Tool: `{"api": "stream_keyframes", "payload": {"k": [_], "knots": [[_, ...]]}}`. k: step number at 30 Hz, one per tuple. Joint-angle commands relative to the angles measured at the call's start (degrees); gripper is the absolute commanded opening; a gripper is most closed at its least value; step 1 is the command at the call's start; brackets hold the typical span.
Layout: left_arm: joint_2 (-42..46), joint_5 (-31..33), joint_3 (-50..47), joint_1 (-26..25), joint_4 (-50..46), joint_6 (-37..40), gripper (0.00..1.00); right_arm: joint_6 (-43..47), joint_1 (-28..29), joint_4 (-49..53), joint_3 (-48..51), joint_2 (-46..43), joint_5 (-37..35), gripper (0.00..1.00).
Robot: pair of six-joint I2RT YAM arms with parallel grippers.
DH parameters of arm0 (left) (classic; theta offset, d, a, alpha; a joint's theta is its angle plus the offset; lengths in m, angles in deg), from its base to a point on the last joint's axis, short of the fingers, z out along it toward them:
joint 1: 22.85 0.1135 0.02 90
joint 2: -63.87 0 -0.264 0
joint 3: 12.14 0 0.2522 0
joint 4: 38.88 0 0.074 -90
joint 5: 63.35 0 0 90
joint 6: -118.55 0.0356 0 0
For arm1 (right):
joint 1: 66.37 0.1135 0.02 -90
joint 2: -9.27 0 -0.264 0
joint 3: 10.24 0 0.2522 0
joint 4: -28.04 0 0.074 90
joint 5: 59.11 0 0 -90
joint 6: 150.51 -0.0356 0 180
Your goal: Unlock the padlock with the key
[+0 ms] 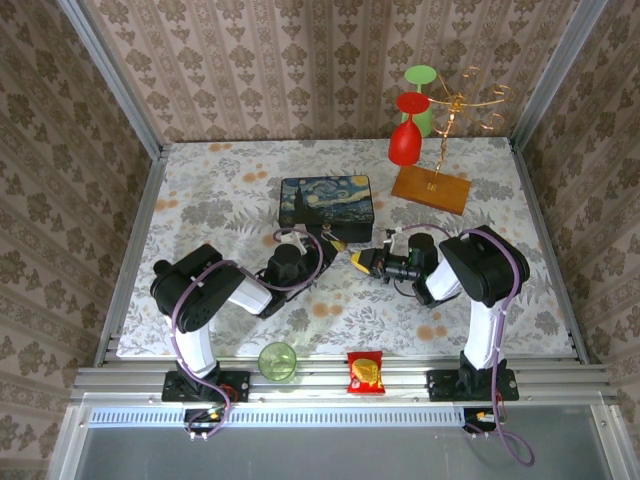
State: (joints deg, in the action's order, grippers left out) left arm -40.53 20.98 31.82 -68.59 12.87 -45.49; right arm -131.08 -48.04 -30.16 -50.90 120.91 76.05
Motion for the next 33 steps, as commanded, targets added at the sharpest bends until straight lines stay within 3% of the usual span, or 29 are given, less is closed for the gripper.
{"api": "stream_keyframes", "payload": {"k": [1,8,21,33], "knots": [[1.35,-2.33,0.9,-0.67,0.01,3.09,0.0,-1.31,-0.75,-2.08,-0.01,-0.01,2.23,0.0],[-4.21,-3.09,1.0,-0.67,8.23,-1.06,0.0,-3.36,-1.19,-2.25,-1.64,0.82,3.65,0.0],[-2.16,-2.17,1.09,-1.87,8.42,-1.77,0.0,-4.32,-1.92,-2.86,-3.33,4.63,3.42,0.0],[-2.21,-1.89,1.42,-2.6,8.54,-2.91,0.0,-2.51,-0.47,-2.72,-3.31,2.65,1.08,0.0]]}}
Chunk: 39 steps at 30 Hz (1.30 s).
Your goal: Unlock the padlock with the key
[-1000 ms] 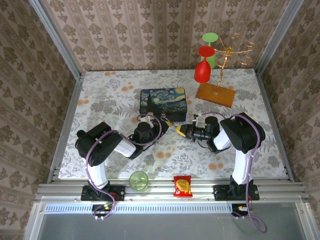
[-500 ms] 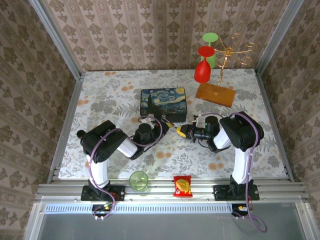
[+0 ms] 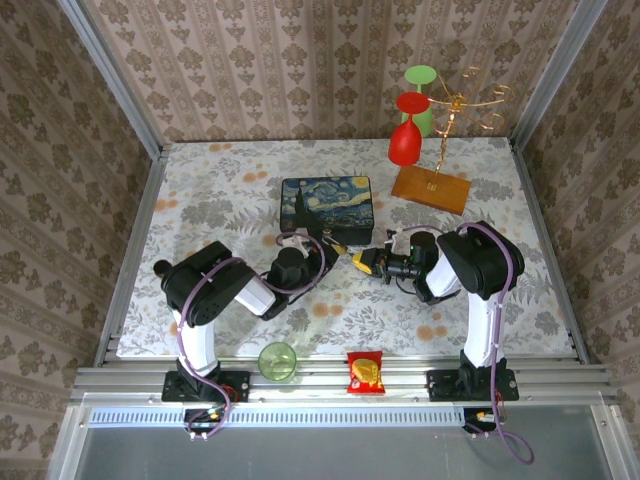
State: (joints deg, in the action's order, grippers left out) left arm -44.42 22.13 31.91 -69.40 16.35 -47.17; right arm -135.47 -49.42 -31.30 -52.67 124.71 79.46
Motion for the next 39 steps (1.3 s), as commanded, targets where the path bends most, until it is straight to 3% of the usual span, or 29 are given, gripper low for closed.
{"api": "stream_keyframes", "payload": {"k": [1,9,17,21,28,32,39], "knots": [[1.67,-3.04,1.47,-1.83,5.02,-1.48,0.0,2.87,1.33,-1.41,-1.13,-1.6,-3.31,0.0],[2.39,-3.84,2.28,-2.14,4.78,-1.93,0.0,9.76,1.63,0.86,1.59,-3.72,-9.88,0.0],[1.7,-3.22,1.45,-2.23,4.56,-1.53,0.0,10.72,1.75,2.93,1.27,-5.12,-9.64,0.0],[1.04,-3.96,2.3,-2.19,4.8,-1.74,0.0,15.33,1.87,9.91,0.53,-7.75,-9.34,0.0],[1.39,-4.53,2.06,-1.66,4.84,-1.51,0.0,25.22,0.89,25.53,-4.19,-10.92,-2.65,0.0],[1.49,-5.05,1.93,-1.59,4.76,-1.67,0.0,30.42,0.16,33.79,-4.93,-14.17,-5.01,0.0],[1.54,-5.85,2.24,-1.62,4.92,-1.93,0.0,31.3,-0.51,32.65,-4.58,-14.94,-7.3,0.0]]}}
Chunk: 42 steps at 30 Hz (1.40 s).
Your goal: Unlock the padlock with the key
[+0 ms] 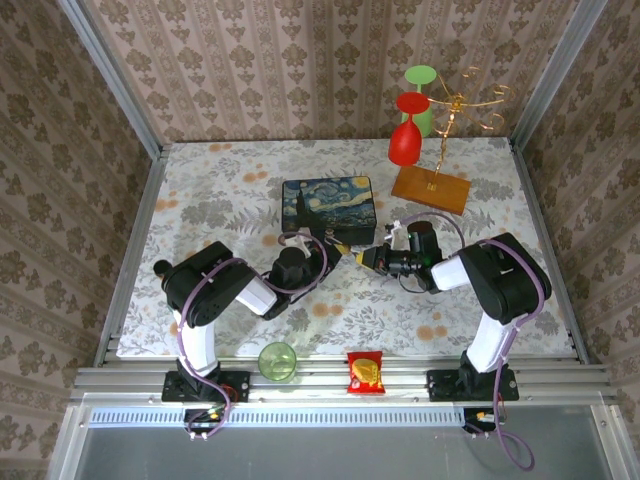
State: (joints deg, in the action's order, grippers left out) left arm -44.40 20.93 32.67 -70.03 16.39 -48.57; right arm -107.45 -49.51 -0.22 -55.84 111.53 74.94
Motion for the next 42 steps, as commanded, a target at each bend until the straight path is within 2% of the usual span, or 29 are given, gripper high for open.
{"api": "stream_keyframes", "payload": {"k": [1,5,8,17,21,24,30,34,36,39,42], "knots": [[1.65,-4.74,1.52,-0.93,4.88,-0.57,0.0,3.74,-0.28,1.36,-1.15,-2.1,-3.24,0.0],[1.57,-5.77,1.51,-0.83,5.01,-1.08,0.0,4.2,-0.78,2.21,-1.6,-2.42,-3.02,0.0],[1.65,-6.27,1.47,-0.8,5.05,-1.05,0.0,1.35,-2.05,-0.7,-2.06,-0.77,-0.07,0.0],[2.02,-8.77,1.93,-0.13,5.31,-0.44,0.0,-2.86,-3.69,2.39,-5.15,1.51,7.95,0.0],[1.66,-9.53,2.1,0.48,5.49,-0.17,0.0,2.07,-3.85,11.22,-6.61,-0.32,7.22,0.0],[2.24,-8.41,0.59,1.57,5.18,0.88,0.0,2.5,-4.08,9.61,-5.17,-1.37,9.03,0.0],[0.74,-8.52,1.83,2.71,5.14,2.09,0.0,1.8,-3.07,8.35,-1.92,-4.46,6.99,0.0],[0.25,-7.92,2.36,2.8,5.05,3.11,0.05,-0.65,-1.74,3.62,0.31,-5.49,4.09,0.0],[0.17,-8.2,2.51,3.01,4.96,3.11,0.02,-2.08,-0.92,0.47,0.7,-4.95,2.78,0.0],[0.49,-8.43,2.31,3.06,5.14,2.69,0.01,-8.36,-0.79,-12.21,2.24,-2.04,2.71,0.0],[1.55,-9.02,1.99,3.01,5.11,2.38,0.0,-10.14,-1.38,-15.36,2.57,0.21,0.75,0.0]]}}
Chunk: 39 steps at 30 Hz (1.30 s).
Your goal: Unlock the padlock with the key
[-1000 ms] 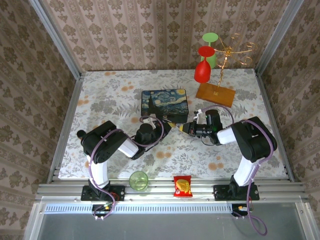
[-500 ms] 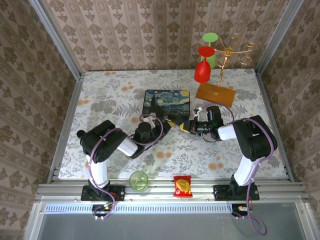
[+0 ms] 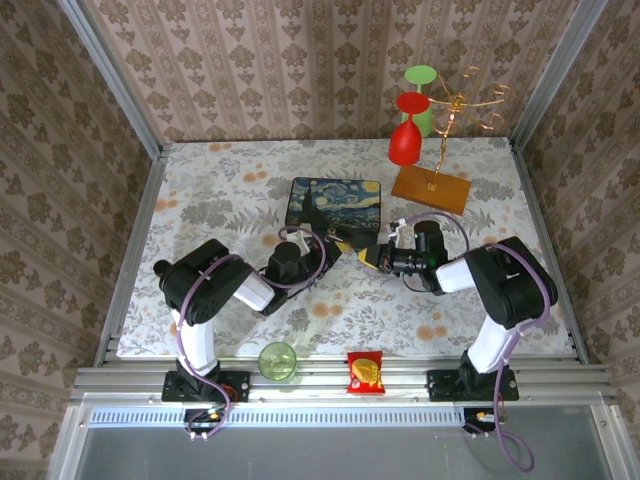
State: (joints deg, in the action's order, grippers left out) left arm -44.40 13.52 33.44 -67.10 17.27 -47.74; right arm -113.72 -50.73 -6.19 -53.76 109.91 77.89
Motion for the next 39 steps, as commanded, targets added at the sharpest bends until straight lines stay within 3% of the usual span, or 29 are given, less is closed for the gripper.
{"api": "stream_keyframes", "payload": {"k": [1,9,18,25,29,34,39], "knots": [[1.83,-1.91,1.1,-0.02,4.23,1.44,0.0,-3.56,-0.13,-8.94,0.33,2.18,-2.86,0.0],[2.42,-3.13,0.38,-1.06,4.73,-0.57,0.0,-1.38,0.7,-7.04,0.05,0.34,-6.0,0.0],[3.37,-3.48,1.74,-1.28,4.62,-2.03,0.0,4.74,5.65,-7.03,6.38,-5.95,-21.76,0.0],[3.66,-3.84,1.3,-1.67,4.62,-2.07,0.0,6.58,4.58,-5.61,5.48,-6.71,-21.82,0.0],[3.29,-4.49,1.48,-2.32,4.62,-2.64,0.0,11.62,6.93,-0.46,3.86,-8.3,-23.24,0.0],[3.07,-4.74,0.94,-1.54,4.37,-1.56,0.0,10.69,5.6,-4.1,3.97,-7.16,-17.06,0.0],[1.83,-5.3,1.01,-1.44,4.62,-2.04,0.0,9.39,5.68,-4.31,3.11,-6.26,-15.42,0.0]]}}
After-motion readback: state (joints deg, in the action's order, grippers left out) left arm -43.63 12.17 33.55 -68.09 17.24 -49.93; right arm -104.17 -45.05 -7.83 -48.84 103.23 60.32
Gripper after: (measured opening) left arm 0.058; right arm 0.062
